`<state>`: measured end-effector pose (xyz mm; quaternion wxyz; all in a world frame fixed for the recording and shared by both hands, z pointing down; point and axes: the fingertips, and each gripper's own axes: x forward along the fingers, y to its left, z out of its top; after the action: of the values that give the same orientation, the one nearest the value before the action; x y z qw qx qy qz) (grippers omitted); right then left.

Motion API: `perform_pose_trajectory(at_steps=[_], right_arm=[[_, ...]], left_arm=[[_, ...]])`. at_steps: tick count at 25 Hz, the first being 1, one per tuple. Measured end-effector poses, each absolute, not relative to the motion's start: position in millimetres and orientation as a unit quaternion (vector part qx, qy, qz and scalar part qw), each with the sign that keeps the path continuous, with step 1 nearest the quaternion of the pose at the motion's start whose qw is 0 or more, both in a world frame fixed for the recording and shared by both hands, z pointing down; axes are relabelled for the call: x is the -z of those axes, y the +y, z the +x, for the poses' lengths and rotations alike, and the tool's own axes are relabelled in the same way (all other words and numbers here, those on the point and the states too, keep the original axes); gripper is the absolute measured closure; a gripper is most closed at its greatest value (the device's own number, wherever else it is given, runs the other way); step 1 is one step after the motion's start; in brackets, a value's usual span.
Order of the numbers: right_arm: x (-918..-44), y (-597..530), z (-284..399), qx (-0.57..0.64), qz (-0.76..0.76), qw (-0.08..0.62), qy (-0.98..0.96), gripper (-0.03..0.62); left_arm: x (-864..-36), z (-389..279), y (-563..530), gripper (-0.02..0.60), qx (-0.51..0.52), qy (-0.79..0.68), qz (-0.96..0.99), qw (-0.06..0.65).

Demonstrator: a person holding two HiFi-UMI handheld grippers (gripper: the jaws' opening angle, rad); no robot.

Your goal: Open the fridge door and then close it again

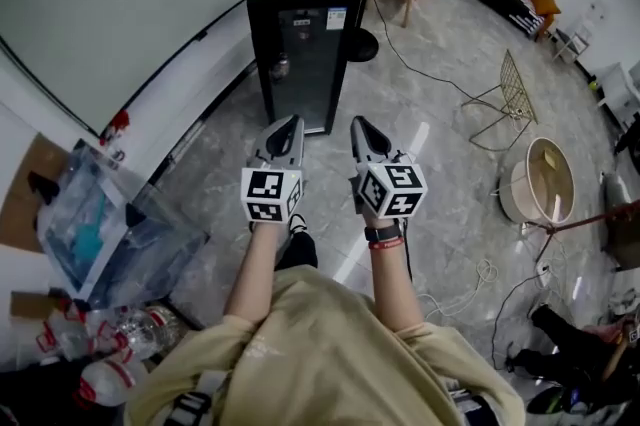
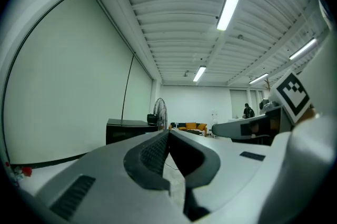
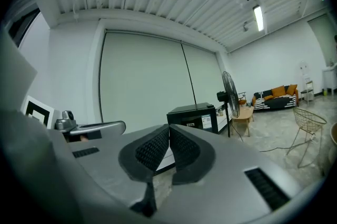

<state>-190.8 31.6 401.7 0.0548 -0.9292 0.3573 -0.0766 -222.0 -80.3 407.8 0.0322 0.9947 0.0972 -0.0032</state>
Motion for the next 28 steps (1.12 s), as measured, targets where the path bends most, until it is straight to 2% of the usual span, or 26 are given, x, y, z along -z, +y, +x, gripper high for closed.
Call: perform_pose_trajectory(at_steps=[9,15,21,28], right_arm=[[-404.5,-30.8,-81.5,0.111,-0.921,0.052,0.371,0.569],[-412.3,-78.3,-27.9,0.129,-0.912,0.031,0.387,0.569],[-427.0,-131.4,21.2,0.137,-0.906,0.03,0.399,0.569],[-433.4,-170.2,41.2,0.142,-0.9,0.02,0.413,0.569]], left_arm=[[-399.6,-113.5,-151.9,0.563,-0.008,0.063,0.997,0.033],[-413.8,-58.9,-199.8,0.563,-0.022,0.044,0.997,0.058],[-433.8,-20.9,-241.8,0.563,-0.027,0.04,0.995,0.088],[-442.0,-0.6,-275.2,0.563,-0.034,0.032,0.995,0.086]])
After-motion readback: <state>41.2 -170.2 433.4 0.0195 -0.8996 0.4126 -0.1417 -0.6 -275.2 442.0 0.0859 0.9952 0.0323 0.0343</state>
